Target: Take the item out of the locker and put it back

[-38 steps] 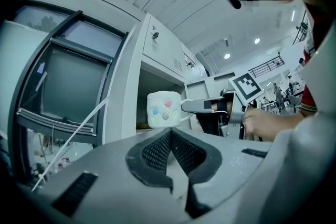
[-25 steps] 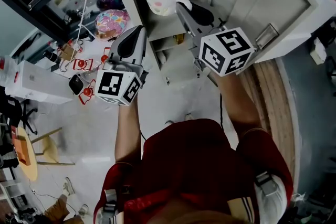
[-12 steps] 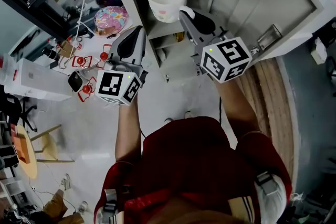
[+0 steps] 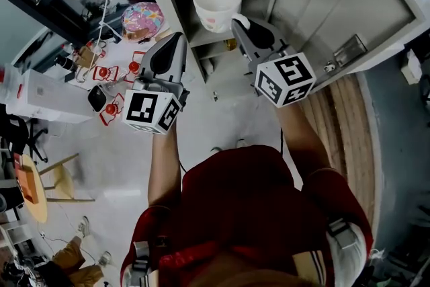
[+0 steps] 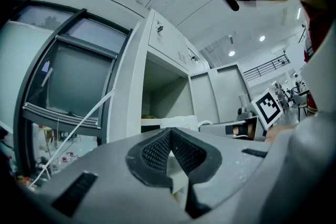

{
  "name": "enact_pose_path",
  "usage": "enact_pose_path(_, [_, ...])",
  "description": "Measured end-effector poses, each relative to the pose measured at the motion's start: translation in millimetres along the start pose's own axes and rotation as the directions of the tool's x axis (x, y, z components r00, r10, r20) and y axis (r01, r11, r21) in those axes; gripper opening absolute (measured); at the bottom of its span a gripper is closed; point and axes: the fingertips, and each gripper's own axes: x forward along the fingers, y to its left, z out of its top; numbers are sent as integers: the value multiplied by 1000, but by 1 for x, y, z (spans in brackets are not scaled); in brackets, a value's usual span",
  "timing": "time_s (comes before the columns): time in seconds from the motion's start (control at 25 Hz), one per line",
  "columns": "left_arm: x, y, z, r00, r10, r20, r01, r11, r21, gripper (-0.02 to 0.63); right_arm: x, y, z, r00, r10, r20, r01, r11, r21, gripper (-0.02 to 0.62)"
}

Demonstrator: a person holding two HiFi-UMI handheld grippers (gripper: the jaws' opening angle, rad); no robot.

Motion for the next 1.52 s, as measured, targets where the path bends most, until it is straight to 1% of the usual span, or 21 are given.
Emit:
enact_pose_path(0.2, [-1, 3, -5, 1000, 17, -6, -17, 1000, -1, 6, 7, -6, -23, 1000, -4, -23, 5, 1000, 17, 37])
enact_pose_path(0.64, [-1, 7, -22, 998, 45, -31, -45, 999, -10, 6, 26, -15, -63, 998, -7, -60, 8, 1000, 13, 37])
enact_pose_path(0.84, [3, 8, -27, 997, 58, -44, -58, 998, 0, 6, 35, -24, -79, 997, -6, -75, 8, 1000, 22, 37])
enact_pose_path(1.12, [5, 11, -33, 996, 75, -54, -75, 997, 6, 6, 50, -25, -93, 996, 4, -92, -4, 1000, 1, 37])
enact_pose_path(1.52, [3, 24, -38, 991, 109, -73, -108, 994, 9, 6, 74, -24, -112, 992, 14, -125, -14, 1000, -1, 37])
